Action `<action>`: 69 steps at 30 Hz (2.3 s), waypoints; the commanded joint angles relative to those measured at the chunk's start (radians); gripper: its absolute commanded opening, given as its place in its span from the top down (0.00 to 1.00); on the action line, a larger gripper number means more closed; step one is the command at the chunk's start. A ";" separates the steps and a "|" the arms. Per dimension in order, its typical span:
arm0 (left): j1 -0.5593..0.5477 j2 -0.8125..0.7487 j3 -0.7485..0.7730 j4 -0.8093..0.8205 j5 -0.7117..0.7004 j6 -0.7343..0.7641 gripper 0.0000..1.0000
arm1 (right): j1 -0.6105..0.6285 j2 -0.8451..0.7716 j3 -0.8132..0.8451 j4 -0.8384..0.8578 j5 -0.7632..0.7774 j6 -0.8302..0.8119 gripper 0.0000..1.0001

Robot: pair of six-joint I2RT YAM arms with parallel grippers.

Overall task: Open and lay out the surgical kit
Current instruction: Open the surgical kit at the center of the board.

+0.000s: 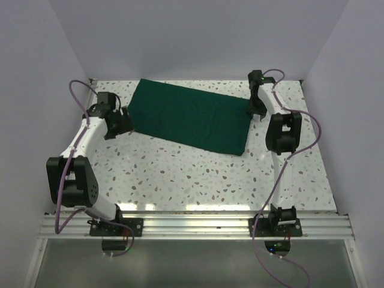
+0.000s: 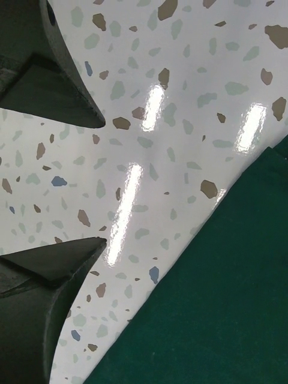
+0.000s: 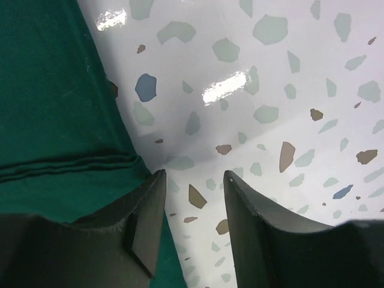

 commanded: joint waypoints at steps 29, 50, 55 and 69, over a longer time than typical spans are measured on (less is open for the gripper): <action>-0.009 0.069 0.105 -0.024 -0.027 0.018 0.23 | 0.008 -0.144 -0.113 0.200 -0.167 0.033 0.49; -0.009 0.081 0.100 -0.038 -0.050 0.014 0.23 | 0.008 -0.057 -0.103 0.163 -0.081 0.028 0.77; -0.009 0.086 0.111 -0.044 -0.056 0.023 0.23 | 0.010 -0.044 -0.108 0.166 -0.089 0.031 0.92; -0.009 0.045 0.194 -0.080 -0.063 0.009 0.22 | 0.023 -0.180 -0.137 0.165 -0.142 0.041 1.00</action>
